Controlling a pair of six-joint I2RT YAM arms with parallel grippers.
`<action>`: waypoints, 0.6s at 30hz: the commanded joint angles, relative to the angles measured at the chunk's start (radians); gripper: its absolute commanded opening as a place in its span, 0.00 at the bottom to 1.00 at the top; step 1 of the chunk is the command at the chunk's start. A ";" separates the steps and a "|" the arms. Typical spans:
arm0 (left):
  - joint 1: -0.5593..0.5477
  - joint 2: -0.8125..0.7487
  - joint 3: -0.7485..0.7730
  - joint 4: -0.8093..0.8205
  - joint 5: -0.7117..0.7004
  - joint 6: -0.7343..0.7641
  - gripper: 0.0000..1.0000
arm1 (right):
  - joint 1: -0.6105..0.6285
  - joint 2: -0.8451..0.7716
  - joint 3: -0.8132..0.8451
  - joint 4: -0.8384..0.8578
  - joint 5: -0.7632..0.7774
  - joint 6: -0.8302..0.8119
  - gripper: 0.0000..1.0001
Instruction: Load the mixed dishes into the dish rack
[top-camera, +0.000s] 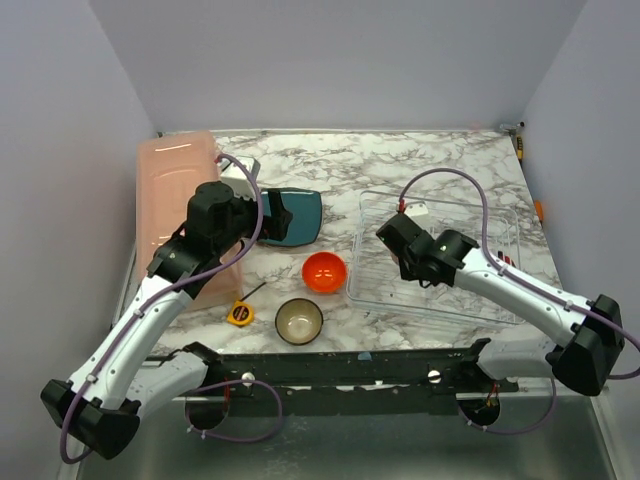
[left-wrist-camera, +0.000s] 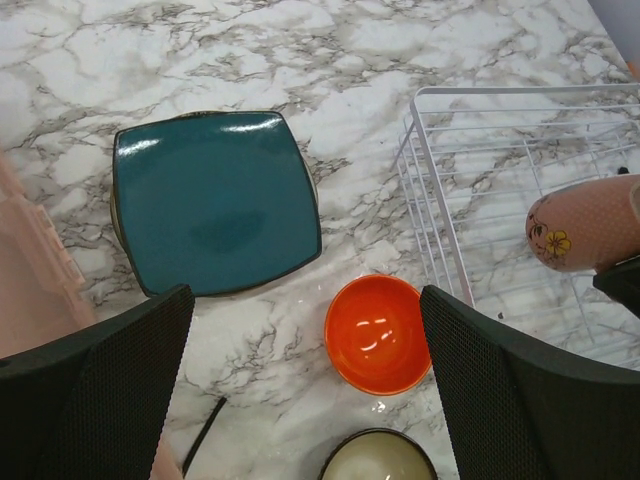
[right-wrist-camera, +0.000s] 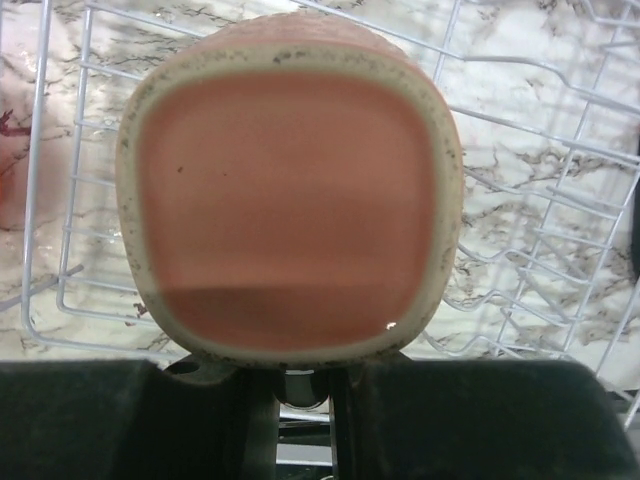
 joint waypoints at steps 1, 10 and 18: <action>-0.006 -0.003 0.009 0.054 0.036 0.040 0.94 | 0.002 0.035 -0.032 0.048 -0.015 0.104 0.00; -0.016 0.010 0.010 0.053 0.021 0.048 0.94 | 0.002 0.084 -0.088 0.103 0.040 0.199 0.00; -0.021 0.037 0.010 0.050 0.016 0.055 0.94 | 0.002 0.112 -0.165 0.195 0.045 0.250 0.00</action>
